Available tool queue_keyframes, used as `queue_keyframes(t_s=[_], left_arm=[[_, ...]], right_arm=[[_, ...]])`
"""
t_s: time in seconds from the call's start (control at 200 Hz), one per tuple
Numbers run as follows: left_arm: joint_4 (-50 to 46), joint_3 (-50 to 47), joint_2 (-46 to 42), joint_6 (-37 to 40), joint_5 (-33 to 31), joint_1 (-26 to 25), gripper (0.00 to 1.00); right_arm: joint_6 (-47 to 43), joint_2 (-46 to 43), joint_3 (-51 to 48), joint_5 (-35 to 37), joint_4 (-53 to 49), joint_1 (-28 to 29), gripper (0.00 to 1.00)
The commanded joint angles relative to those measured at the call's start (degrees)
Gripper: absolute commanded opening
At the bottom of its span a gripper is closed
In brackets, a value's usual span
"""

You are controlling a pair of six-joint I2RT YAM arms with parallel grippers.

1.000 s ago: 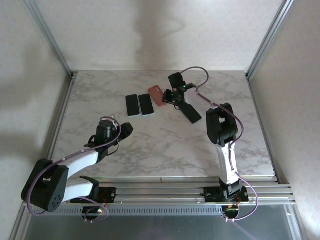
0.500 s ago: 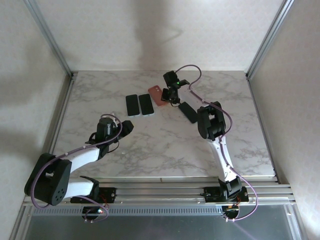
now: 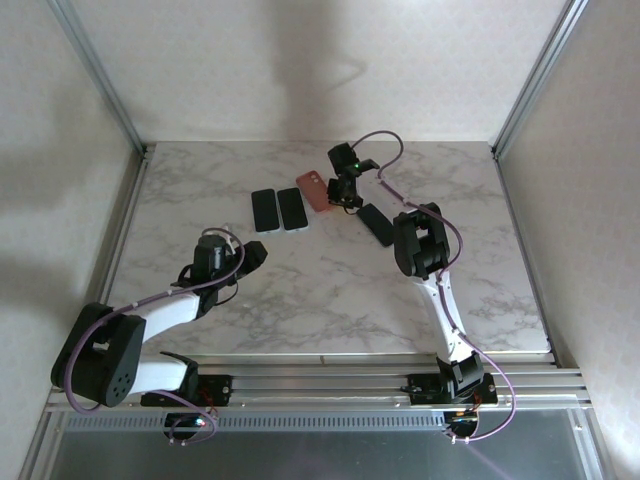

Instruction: Put the phone into the phone case

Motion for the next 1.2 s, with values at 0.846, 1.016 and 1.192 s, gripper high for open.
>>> queue_keyframes(t_s=[0.846, 1.016, 1.192], left_arm=[[0.9, 0.99, 0.39, 0.58, 0.64, 0.96, 0.46], [0.98, 1.14, 0.12, 0.49, 0.64, 0.92, 0.46], [1.15, 1.03, -0.05, 0.58, 0.44, 0.96, 0.46]], right_arm=[[-0.46, -0.16, -2.81, -1.0, 1.93, -0.87, 0.0], [-1.37, -6.14, -9.81, 0.01, 3.82, -0.92, 0.0], [-2.12, -13.96, -19.08, -0.68, 6.13, -1.04, 0.0]])
